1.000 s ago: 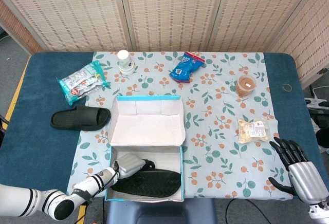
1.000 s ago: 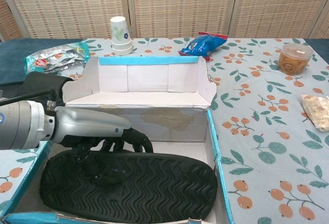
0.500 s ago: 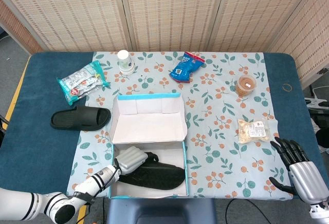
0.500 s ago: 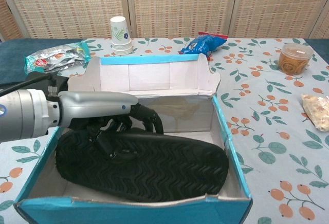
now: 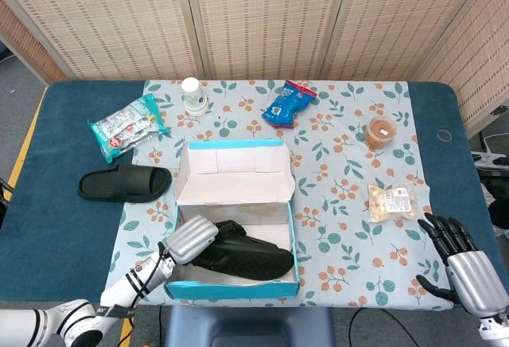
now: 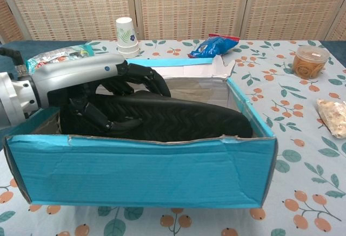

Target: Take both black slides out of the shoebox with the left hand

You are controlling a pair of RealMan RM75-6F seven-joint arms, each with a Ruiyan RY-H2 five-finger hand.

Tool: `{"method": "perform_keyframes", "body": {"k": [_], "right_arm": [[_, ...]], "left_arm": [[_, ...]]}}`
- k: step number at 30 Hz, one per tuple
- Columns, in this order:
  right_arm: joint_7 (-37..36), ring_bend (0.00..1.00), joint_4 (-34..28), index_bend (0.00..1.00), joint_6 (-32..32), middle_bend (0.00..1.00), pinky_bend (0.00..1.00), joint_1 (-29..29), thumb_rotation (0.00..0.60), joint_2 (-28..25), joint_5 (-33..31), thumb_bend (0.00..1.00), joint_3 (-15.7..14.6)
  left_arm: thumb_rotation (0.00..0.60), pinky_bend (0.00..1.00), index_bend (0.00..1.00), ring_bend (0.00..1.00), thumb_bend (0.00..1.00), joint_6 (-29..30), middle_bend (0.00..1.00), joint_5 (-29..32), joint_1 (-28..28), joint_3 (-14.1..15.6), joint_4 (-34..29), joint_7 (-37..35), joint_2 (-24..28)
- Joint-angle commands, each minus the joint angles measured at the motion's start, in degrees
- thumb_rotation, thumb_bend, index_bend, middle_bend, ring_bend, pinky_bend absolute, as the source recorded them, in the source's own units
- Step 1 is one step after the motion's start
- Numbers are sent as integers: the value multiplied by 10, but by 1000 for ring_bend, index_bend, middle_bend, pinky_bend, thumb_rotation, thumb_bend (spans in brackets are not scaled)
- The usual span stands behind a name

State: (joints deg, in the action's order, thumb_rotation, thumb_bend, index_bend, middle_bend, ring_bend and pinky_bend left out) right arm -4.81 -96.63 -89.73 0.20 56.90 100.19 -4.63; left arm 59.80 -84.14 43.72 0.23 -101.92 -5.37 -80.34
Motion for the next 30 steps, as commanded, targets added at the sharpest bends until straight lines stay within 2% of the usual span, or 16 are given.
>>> {"method": "perform_keyframes", "body": {"k": [1, 5, 8, 15, 18, 21, 26, 30], "right_arm": [[1, 0, 0, 0, 1, 0, 0, 0, 600, 0, 0, 103, 0], [3, 0, 0, 0, 7, 0, 0, 3, 600, 1, 3, 104, -2], [-6, 0, 5, 0, -2, 0, 0, 6, 600, 8, 19, 104, 0], [-40, 0, 32, 0, -46, 0, 0, 54, 600, 57, 151, 104, 13], [-18, 0, 8, 0, 0, 0, 0, 104, 600, 52, 199, 104, 22], [13, 0, -28, 0, 76, 0, 0, 153, 600, 43, 223, 128, 28], [51, 0, -84, 0, 198, 0, 0, 212, 600, 39, 218, 184, 25], [76, 0, -95, 0, 251, 0, 0, 231, 600, 48, 209, 186, 13]], "left_arm": [[600, 672, 988, 615, 652, 47, 836, -47, -27, 6, 54, -51, -31], [600, 654, 988, 609, 647, 93, 838, -77, -51, 11, 115, -91, -70], [600, 659, 988, 609, 649, 102, 839, -74, -62, 11, 139, -99, -86], [600, 663, 989, 609, 648, 95, 839, -87, -66, 17, 142, -94, -93], [600, 665, 987, 609, 647, 91, 839, -94, -66, 19, 138, -87, -98], [600, 666, 988, 609, 647, 89, 839, -101, -64, 18, 133, -78, -101], [600, 668, 989, 609, 647, 89, 839, -105, -64, 13, 127, -69, -101], [600, 669, 988, 609, 646, 88, 839, -102, -66, 10, 131, -71, -99]]}}
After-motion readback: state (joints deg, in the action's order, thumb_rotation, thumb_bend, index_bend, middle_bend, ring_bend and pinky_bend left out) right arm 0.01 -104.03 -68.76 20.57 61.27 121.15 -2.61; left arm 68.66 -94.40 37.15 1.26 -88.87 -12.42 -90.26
